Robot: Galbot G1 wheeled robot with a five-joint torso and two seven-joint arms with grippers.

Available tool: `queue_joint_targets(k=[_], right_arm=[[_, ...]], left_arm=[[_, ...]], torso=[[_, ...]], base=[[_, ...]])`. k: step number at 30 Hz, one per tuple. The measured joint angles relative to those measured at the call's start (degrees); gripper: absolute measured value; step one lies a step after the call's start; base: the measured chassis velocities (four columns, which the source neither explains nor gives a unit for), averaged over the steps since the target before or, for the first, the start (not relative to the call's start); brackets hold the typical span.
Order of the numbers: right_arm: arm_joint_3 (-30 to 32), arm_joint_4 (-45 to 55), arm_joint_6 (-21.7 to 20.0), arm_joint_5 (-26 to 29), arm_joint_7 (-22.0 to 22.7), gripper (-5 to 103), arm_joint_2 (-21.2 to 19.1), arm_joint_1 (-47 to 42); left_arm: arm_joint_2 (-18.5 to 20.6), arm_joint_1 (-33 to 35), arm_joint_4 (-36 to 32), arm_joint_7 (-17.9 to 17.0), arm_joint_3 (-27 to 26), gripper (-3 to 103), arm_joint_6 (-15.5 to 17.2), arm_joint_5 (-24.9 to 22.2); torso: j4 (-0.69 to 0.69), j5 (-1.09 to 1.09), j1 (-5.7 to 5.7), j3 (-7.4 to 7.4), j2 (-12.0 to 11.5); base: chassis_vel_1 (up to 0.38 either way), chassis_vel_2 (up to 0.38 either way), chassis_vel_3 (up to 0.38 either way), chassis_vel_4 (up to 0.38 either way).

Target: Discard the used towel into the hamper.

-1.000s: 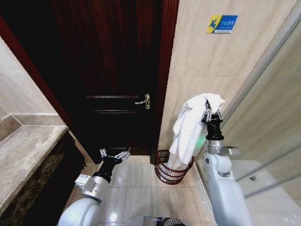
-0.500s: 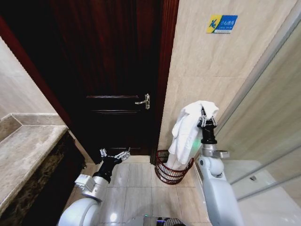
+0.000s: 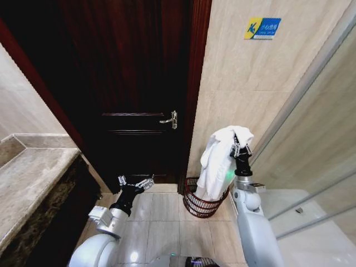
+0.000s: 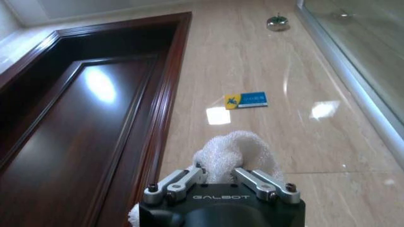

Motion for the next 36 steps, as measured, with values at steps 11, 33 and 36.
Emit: queue_joint_targets(k=[11,33,36], right_arm=[[-0.1,-4.2,2.8,-0.8,1.2,8,0.1,-0.5],[0.1,-11.4,4.1,-1.2,0.9,8,0.5,1.6],[0.4,-11.8,4.0,-1.2,0.5,8,0.5,1.7]], left_arm=[[0.0,0.0,0.0,0.0,0.0,100,0.0,0.0],[0.0,0.0,0.0,0.0,0.0,100,0.0,0.0],[0.0,0.0,0.0,0.0,0.0,100,0.0,0.0]], torso=[[0.0,0.0,0.0,0.0,0.0],[0.0,0.0,0.0,0.0,0.0],[0.0,0.0,0.0,0.0,0.0]], base=[[0.0,0.0,0.0,0.0],[0.0,0.0,0.0,0.0],[0.0,0.0,0.0,0.0]])
